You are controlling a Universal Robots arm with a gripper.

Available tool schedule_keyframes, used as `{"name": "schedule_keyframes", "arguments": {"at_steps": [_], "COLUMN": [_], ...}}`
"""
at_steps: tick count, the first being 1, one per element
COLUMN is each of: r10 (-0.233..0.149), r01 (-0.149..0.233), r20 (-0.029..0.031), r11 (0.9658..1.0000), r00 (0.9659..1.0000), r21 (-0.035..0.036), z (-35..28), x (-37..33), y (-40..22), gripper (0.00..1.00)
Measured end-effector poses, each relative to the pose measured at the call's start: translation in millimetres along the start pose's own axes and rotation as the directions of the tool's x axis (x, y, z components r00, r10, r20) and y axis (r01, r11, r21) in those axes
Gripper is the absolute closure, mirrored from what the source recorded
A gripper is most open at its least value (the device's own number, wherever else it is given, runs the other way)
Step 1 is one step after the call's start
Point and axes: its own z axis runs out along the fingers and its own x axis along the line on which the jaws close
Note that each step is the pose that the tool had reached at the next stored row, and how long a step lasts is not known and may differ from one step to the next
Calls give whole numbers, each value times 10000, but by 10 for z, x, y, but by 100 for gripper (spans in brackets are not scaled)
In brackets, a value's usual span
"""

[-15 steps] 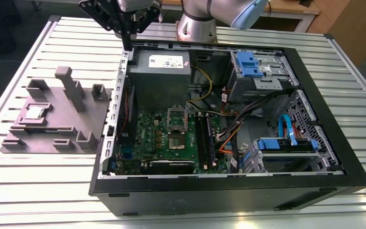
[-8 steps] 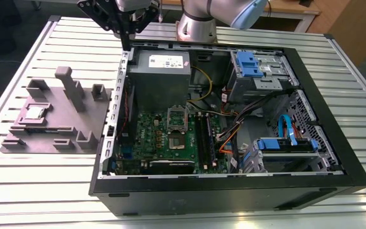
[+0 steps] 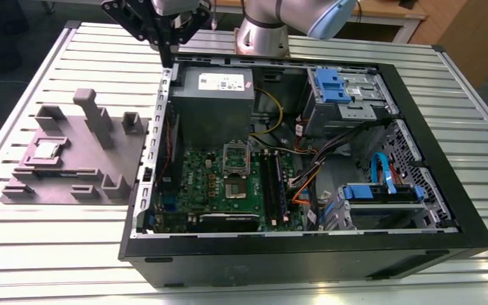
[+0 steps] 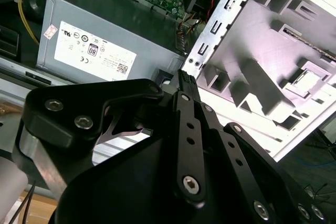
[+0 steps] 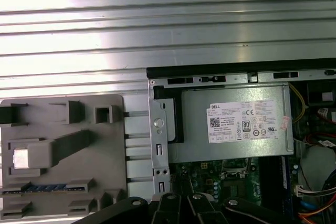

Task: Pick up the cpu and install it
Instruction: 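Reach for the cpu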

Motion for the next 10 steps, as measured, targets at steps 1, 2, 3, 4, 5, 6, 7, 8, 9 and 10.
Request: {"name": "schedule_keyframes", "arguments": {"at_steps": [1, 2, 3, 4, 5, 6, 7, 8, 9, 10], "r10": [0, 0, 0, 0, 0, -1, 0, 0, 0, 0], "r01": [0, 0, 0, 0, 0, 1, 0, 0, 0, 0], "r20": [-1, 0, 0, 0, 0, 0, 0, 0, 0, -1], "r11": [10000, 10000, 10000, 10000, 10000, 10000, 10000, 10000, 10000, 10000], "r00": [10000, 10000, 10000, 10000, 10000, 10000, 10000, 10000, 10000, 10000], "r21": [1, 1, 1, 0, 0, 0, 0, 0, 1, 1], "z": [0, 0, 0, 0, 0, 1, 1, 0, 0, 0], "x": [2, 4, 6, 9, 10, 12, 14, 16, 18, 20], "y": [0, 0, -1, -1, -1, -1, -1, -1, -2, -2], "gripper": [90, 90, 90, 90, 90, 90, 90, 90, 90, 90]}}
